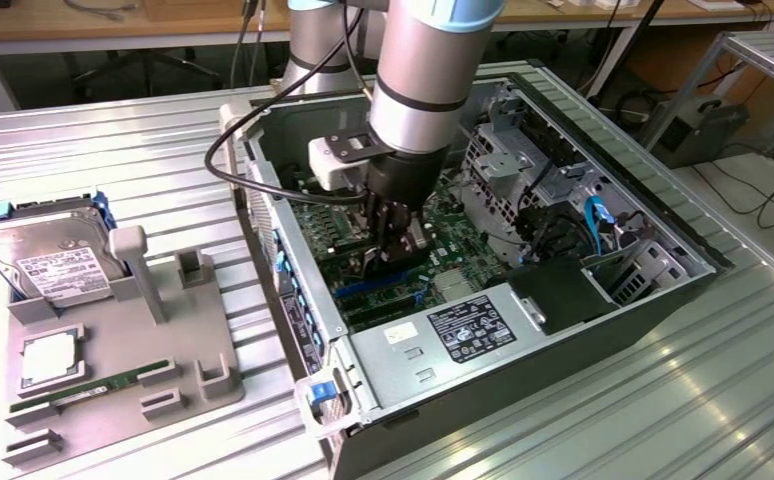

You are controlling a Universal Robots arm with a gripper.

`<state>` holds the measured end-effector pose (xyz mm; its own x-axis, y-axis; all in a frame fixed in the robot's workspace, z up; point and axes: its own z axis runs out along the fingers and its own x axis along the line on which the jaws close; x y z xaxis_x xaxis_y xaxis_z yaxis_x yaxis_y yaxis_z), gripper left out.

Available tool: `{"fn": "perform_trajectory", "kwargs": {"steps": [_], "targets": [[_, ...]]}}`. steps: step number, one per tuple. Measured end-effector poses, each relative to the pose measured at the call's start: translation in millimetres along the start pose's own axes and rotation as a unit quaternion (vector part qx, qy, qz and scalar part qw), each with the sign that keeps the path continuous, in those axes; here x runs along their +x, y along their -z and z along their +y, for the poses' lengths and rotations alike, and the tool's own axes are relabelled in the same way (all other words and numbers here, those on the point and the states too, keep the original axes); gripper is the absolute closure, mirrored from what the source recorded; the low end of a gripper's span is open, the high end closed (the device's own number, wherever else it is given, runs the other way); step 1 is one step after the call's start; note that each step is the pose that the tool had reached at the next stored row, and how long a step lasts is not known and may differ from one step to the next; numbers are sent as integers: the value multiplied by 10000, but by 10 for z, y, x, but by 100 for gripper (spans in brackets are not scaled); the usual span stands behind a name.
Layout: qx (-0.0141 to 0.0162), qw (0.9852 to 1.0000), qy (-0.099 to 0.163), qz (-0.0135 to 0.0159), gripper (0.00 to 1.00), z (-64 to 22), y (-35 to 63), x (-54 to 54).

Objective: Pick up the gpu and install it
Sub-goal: 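Insert the gpu into the slot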

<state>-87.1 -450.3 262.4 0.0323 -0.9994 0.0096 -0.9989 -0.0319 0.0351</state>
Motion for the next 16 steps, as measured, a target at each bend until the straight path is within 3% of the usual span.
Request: {"fn": "perform_trajectory", "kwargs": {"steps": [6,12,16], "targets": [[-13,10000,-46,-4,74,3,-2,-1],[-101,9999,-45,-6,74,-16,59,1],[-109,9999,-45,-3,74,-16,58,11]]}}
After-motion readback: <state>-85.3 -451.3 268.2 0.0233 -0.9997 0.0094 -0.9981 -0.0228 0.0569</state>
